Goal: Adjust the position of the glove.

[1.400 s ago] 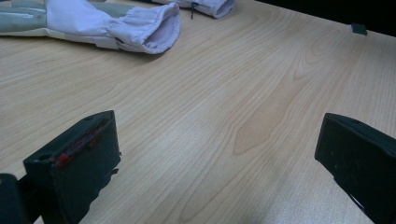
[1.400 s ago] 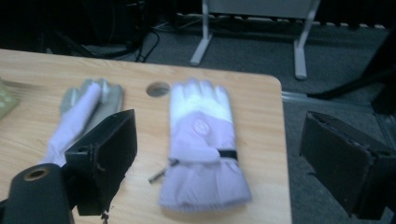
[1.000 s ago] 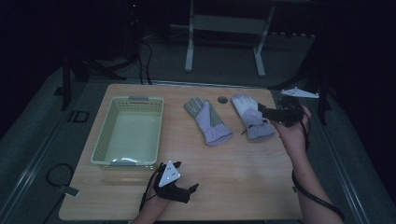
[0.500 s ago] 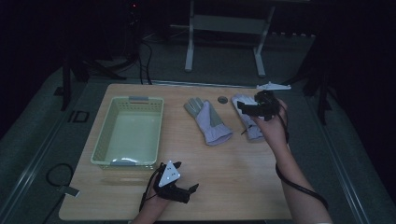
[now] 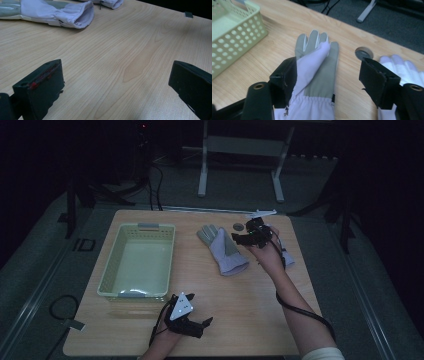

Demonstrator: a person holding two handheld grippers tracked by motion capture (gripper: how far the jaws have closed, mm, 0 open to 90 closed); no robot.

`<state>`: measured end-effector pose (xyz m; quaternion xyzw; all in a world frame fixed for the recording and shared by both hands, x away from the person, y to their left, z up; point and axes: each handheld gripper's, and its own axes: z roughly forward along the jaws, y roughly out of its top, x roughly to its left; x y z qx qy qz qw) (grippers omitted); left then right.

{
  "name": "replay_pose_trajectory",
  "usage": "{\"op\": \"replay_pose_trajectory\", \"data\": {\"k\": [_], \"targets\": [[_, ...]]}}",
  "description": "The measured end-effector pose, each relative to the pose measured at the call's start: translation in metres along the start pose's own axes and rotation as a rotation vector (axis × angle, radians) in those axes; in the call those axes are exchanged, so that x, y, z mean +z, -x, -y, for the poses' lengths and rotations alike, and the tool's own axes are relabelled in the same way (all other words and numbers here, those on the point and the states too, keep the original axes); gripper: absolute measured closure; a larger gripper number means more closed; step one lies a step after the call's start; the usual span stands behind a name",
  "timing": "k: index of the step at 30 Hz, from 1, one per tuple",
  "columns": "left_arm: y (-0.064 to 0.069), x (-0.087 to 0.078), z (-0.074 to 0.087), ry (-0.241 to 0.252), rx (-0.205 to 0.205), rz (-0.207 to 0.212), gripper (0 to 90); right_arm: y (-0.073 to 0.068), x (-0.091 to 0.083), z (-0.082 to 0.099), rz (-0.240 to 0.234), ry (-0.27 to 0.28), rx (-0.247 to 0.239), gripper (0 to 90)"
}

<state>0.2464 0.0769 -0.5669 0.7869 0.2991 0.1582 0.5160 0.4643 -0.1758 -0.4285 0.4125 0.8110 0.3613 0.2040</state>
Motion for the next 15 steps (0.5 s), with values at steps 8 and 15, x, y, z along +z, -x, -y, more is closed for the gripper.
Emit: {"op": "replay_pose_trajectory", "data": {"k": [8, 15], "targets": [[0.0, 0.0, 0.0, 0.0, 0.001, 0.004, 0.0, -0.003, 0.038, 0.004, -0.016, -0.128, -0.005, 37.0], [0.0, 0.0, 0.0, -0.002, 0.001, 0.007, 0.0, 0.001, 0.066, 0.013, -0.039, -0.234, -0.003, 42.7]]}}
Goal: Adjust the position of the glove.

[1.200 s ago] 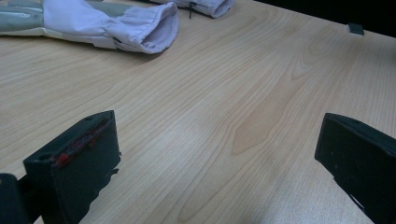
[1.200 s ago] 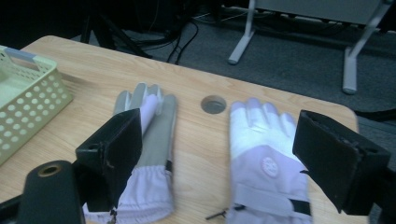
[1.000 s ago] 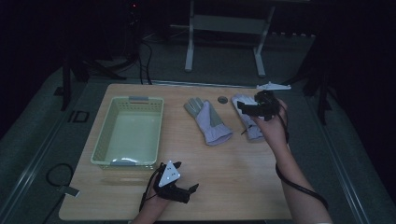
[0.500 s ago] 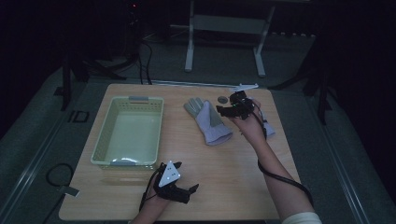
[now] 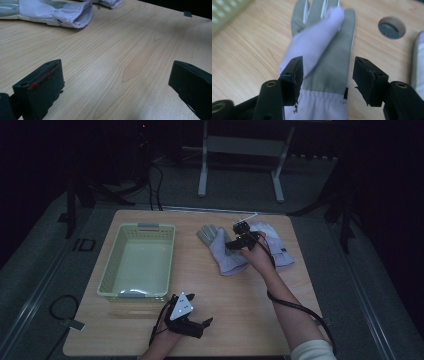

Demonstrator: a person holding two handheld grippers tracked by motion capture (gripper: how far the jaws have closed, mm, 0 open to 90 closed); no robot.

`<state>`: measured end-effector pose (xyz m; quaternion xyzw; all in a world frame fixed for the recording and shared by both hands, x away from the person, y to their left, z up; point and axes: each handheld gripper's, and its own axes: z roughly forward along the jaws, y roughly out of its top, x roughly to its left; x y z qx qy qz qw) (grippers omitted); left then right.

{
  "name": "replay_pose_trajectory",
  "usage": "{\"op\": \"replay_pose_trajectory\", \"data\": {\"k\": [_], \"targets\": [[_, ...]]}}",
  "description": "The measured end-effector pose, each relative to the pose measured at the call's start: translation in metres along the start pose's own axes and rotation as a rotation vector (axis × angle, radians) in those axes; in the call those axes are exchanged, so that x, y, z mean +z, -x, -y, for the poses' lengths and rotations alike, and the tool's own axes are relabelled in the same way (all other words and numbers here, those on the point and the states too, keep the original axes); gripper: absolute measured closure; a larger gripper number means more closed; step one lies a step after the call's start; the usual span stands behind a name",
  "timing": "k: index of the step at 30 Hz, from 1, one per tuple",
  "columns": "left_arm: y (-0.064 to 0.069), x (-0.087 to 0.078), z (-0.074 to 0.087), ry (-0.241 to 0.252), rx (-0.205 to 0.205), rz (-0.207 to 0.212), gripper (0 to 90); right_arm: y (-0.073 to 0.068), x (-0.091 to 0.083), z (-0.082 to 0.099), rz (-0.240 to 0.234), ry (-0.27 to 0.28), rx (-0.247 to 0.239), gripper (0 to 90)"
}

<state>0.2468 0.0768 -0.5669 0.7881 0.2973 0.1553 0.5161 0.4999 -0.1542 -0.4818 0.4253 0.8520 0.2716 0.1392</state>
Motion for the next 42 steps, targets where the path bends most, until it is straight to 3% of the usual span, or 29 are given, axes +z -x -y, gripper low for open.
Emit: {"op": "replay_pose_trajectory", "data": {"k": [6, 17, 22, 26, 30, 31, 33, 42], "targets": [[0.0, 0.0, 0.0, -0.001, 0.001, 0.0, 0.0, 0.005, 0.022, 0.003, -0.004, -0.085, -0.01, 48.3], [0.0, 0.0, 0.0, -0.004, 0.005, -0.001, 0.0, 0.007, 0.044, 0.007, -0.026, -0.123, 0.02, 53.2], [0.001, 0.001, 0.0, -0.007, 0.011, -0.005, 0.0, 0.003, 0.048, 0.007, -0.006, -0.139, -0.006, 57.2], [0.001, 0.001, 0.0, -0.01, 0.011, -0.006, 0.0, -0.002, 0.049, 0.003, 0.02, -0.17, 0.01, 64.1], [0.001, 0.001, 0.0, -0.011, 0.013, -0.006, 0.0, -0.007, 0.05, 0.0, 0.041, -0.189, 0.02, 78.0], [0.001, 0.001, 0.0, -0.012, 0.013, -0.005, 0.0, -0.008, 0.049, 0.0, 0.049, -0.185, 0.028, 83.9], [0.001, 0.001, 0.0, -0.013, 0.009, -0.003, 0.0, -0.01, 0.047, 0.0, 0.069, -0.17, 0.047, 86.2], [0.001, 0.001, -0.001, -0.018, 0.012, -0.005, 0.0, -0.017, 0.006, -0.001, 0.082, -0.034, 0.201, 87.1]]}}
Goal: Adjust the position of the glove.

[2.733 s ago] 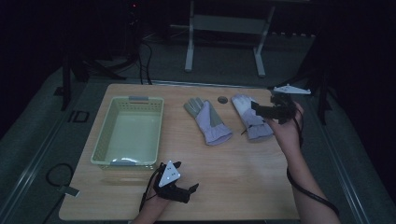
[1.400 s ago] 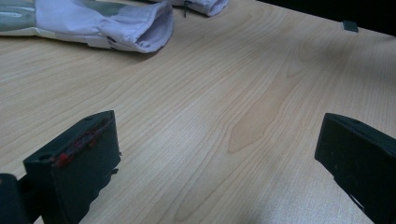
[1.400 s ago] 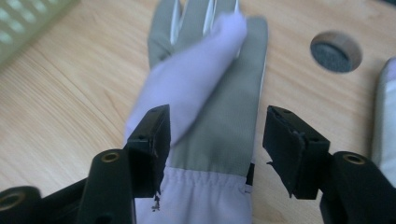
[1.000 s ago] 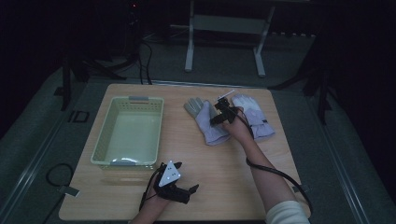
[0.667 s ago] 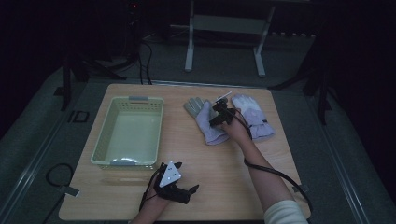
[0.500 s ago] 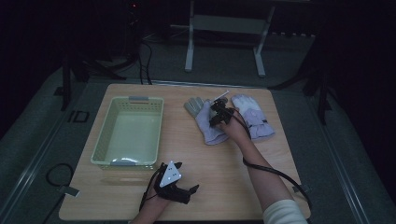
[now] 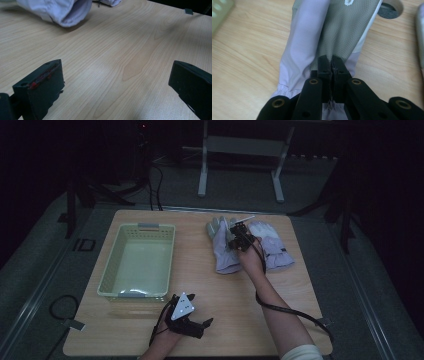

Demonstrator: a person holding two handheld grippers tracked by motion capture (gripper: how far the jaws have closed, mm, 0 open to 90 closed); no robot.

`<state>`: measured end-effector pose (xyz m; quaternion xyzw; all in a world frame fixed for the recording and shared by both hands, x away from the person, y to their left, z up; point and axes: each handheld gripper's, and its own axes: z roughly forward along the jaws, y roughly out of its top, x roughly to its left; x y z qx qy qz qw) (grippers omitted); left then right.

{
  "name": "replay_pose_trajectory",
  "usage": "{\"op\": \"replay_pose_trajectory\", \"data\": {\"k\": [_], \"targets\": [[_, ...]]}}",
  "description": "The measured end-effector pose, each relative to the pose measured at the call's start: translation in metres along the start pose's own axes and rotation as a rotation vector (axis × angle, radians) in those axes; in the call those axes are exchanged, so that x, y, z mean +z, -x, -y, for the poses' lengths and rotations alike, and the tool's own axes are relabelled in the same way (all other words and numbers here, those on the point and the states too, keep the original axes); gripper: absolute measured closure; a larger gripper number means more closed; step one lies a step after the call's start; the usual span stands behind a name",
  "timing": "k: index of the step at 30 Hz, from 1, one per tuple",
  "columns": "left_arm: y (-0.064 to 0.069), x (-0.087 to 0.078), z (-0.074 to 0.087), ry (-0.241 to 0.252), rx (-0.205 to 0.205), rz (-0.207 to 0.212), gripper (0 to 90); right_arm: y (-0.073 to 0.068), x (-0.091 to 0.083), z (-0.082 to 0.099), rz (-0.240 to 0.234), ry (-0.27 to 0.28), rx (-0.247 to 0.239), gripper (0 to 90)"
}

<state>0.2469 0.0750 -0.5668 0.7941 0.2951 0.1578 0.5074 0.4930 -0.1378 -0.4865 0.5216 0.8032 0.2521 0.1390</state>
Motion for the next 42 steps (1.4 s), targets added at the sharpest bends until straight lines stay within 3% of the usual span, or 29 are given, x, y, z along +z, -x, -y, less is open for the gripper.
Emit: {"op": "replay_pose_trajectory", "data": {"k": [6, 15, 19, 21, 32, 42], "targets": [[0.0, 0.0, 0.0, 0.001, -0.002, -0.003, 0.0, -0.002, -0.029, 0.009, -0.03, 0.053, 0.073, 87.1], [0.001, 0.0, 0.0, -0.001, 0.004, -0.006, 0.0, -0.009, -0.051, 0.036, 0.029, 0.081, 0.111, 87.1], [0.001, 0.0, 0.0, -0.005, 0.009, -0.003, 0.0, -0.008, -0.061, 0.053, -0.023, 0.107, 0.182, 87.1], [0.001, 0.0, 0.0, -0.005, 0.011, -0.002, 0.0, -0.01, -0.062, 0.06, -0.051, 0.109, 0.205, 87.1], [0.001, 0.0, 0.0, -0.006, 0.011, -0.001, 0.0, -0.017, -0.066, 0.099, -0.087, 0.111, 0.23, 87.0], [0.002, 0.001, 0.0, -0.008, 0.015, -0.004, 0.0, -0.024, -0.051, 0.122, -0.111, 0.075, 0.235, 86.8]]}}
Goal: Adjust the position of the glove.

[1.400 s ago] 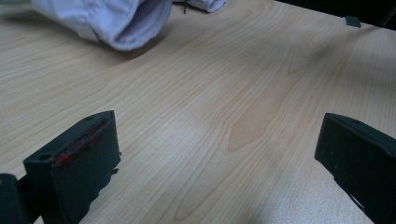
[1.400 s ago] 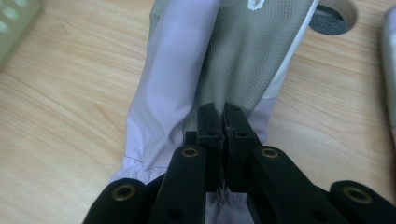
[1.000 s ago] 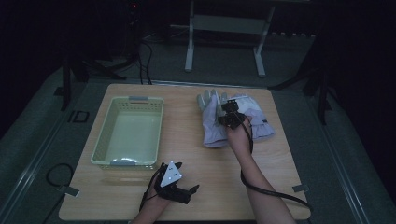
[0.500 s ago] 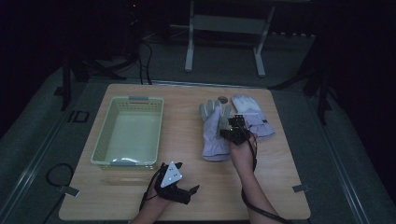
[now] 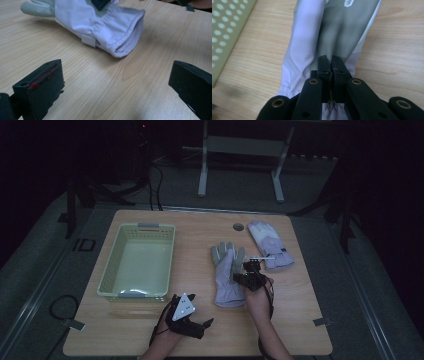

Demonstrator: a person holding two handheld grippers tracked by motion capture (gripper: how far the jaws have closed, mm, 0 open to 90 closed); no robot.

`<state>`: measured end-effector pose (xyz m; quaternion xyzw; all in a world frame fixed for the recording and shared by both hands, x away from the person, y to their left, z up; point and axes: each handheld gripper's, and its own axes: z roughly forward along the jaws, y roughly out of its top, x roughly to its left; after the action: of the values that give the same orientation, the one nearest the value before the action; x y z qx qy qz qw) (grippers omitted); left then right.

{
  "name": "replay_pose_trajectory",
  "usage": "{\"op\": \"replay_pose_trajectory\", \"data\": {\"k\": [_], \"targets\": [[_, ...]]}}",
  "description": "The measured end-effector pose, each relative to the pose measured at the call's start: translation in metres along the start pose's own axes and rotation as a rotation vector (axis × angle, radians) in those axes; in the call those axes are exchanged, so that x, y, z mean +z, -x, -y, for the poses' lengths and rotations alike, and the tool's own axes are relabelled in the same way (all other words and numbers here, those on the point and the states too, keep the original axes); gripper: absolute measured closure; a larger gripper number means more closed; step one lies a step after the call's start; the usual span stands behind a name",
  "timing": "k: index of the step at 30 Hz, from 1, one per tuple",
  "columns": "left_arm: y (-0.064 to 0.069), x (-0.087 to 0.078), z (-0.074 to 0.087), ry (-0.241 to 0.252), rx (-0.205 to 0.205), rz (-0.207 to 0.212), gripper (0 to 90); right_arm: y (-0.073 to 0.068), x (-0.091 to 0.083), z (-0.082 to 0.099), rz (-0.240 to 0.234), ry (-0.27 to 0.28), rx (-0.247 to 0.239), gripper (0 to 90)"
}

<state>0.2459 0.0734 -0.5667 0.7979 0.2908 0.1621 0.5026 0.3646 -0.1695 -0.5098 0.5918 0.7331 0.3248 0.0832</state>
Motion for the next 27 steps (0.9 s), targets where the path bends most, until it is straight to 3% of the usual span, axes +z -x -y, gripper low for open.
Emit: {"op": "replay_pose_trajectory", "data": {"k": [8, 15, 19, 21, 23, 27], "targets": [[0.0, 0.0, 0.0, 0.0, 0.001, -0.001, 0.0, 0.006, 0.013, 0.005, 0.003, -0.034, -0.003, 80.9], [0.0, 0.0, 0.0, 0.0, 0.008, 0.0, 0.0, 0.004, 0.012, 0.008, 0.024, -0.017, -0.017, 72.3], [0.0, 0.0, 0.0, 0.001, 0.003, 0.001, 0.0, 0.004, 0.002, 0.0, 0.027, 0.027, -0.048, 63.0], [0.0, 0.0, 0.0, 0.0, 0.003, 0.002, 0.0, 0.009, -0.002, -0.007, 0.003, 0.042, -0.068, 56.8], [0.0, 0.0, 0.0, -0.001, 0.002, 0.002, 0.0, 0.013, -0.005, -0.013, 0.004, 0.037, -0.105, 56.1], [0.0, 0.0, 0.0, -0.002, 0.0, 0.002, 0.0, 0.023, -0.01, -0.025, 0.012, -0.001, -0.118, 54.4]]}}
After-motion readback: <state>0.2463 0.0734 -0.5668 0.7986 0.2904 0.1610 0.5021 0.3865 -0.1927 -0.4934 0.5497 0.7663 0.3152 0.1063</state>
